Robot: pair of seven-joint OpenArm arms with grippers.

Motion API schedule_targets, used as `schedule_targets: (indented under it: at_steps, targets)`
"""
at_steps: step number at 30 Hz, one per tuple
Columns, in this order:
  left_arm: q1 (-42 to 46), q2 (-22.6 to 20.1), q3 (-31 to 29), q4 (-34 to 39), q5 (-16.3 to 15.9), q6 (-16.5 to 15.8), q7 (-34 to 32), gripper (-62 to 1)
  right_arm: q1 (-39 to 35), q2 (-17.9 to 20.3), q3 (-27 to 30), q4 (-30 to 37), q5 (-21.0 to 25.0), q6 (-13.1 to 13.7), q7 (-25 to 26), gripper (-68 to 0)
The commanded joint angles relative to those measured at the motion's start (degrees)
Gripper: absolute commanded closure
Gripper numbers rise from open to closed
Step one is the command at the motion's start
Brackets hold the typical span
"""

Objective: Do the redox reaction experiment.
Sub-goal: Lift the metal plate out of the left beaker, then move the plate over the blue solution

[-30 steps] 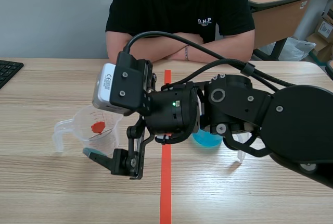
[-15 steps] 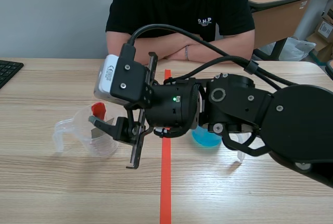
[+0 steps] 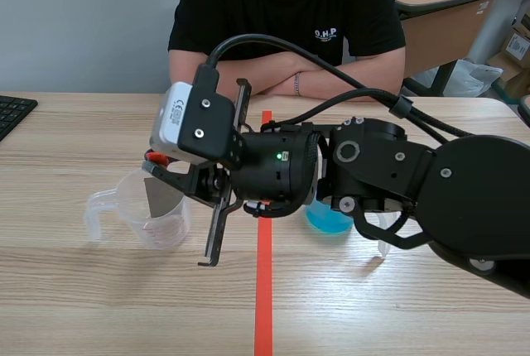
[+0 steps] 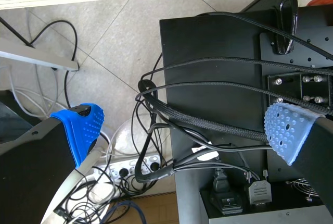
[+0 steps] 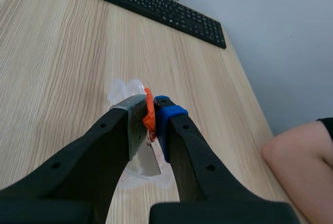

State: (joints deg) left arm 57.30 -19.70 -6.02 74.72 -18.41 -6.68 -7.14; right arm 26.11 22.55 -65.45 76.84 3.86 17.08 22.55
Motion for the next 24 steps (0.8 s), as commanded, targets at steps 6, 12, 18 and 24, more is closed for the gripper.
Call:
schedule_targets:
  at_steps: [6, 12, 18, 24]
  targets:
    - [0.6, -0.2, -0.3, 0.7, -0.2, -0.5, -0.6, -60.3, 1.4, 0.2, 4.3, 2.5, 3.1, -0.6, 2.4, -1.5]
    - [0.6, -0.2, -0.3, 0.7, -0.2, -0.4, -0.6, -36.1, 1.4, 0.2, 8.5, 5.6, 8.9, 3.7, -1.2, -1.5]
    - [0.6, -0.2, -0.3, 0.7, -0.2, -0.4, -0.6, -19.0, 1.4, 0.2, 12.4, 10.3, 14.1, 6.8, -8.1, -1.5]
    - [0.6, -0.2, -0.3, 0.7, -0.2, -0.4, -0.5, -6.3, 1.3, 0.2, 16.8, 15.8, 21.7, 10.8, -18.7, -1.5]
